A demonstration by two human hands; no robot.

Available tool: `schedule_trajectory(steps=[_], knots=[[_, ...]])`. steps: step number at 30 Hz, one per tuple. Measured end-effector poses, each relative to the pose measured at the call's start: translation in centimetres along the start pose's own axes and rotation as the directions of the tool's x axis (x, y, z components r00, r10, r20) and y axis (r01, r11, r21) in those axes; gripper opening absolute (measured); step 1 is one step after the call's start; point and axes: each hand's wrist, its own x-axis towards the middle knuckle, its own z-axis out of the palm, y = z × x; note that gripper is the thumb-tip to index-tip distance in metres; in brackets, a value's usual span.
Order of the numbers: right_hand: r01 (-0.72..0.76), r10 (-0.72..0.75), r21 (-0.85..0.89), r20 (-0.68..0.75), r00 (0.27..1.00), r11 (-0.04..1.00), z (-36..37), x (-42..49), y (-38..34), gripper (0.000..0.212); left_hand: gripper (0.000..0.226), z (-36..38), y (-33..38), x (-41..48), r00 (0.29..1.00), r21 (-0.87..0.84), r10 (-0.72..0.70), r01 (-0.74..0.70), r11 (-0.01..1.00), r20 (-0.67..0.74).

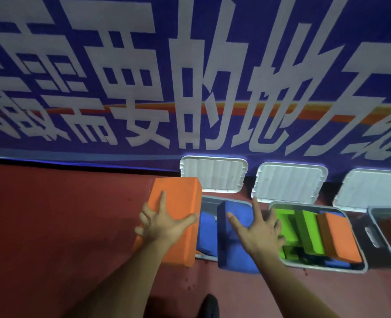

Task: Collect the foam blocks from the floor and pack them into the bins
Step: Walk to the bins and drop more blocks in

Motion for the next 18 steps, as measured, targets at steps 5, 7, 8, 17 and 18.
schedule_trajectory(steps=[5, 7, 8, 17, 18], knots=[[-0.061, 0.062, -0.037, 0.012, 0.998, 0.997, 1.0, 3.6, 1.1, 0.072, 0.126, 2.8, 3.1, 2.2, 0.999, 0.0, 0.004, -0.004, 1.0, 0.05], [-0.097, 0.097, -0.047, 0.016, 0.995, 0.994, 1.3, 4.3, 1.3, 0.069, 0.128, 4.3, 4.3, 2.8, 0.997, -0.033, 0.017, -0.015, 0.999, 0.07], [-0.111, 0.112, -0.04, 0.013, 0.994, 0.993, 1.3, 4.5, 1.3, 0.067, 0.128, 5.0, 5.0, 3.1, 0.996, -0.056, 0.039, -0.034, 0.998, 0.08], [-0.155, 0.158, -0.09, 0.02, 0.987, 0.984, 1.4, 4.7, 2.6, 0.061, 0.085, 9.0, 7.8, 5.1, 0.966, -0.146, 0.238, -0.221, 0.964, 0.106], [-0.161, 0.163, -0.09, 0.02, 0.986, 0.983, 1.5, 4.7, 2.7, 0.06, 0.079, 8.9, 7.4, 5.2, 0.962, -0.12, 0.255, -0.243, 0.963, 0.099]])
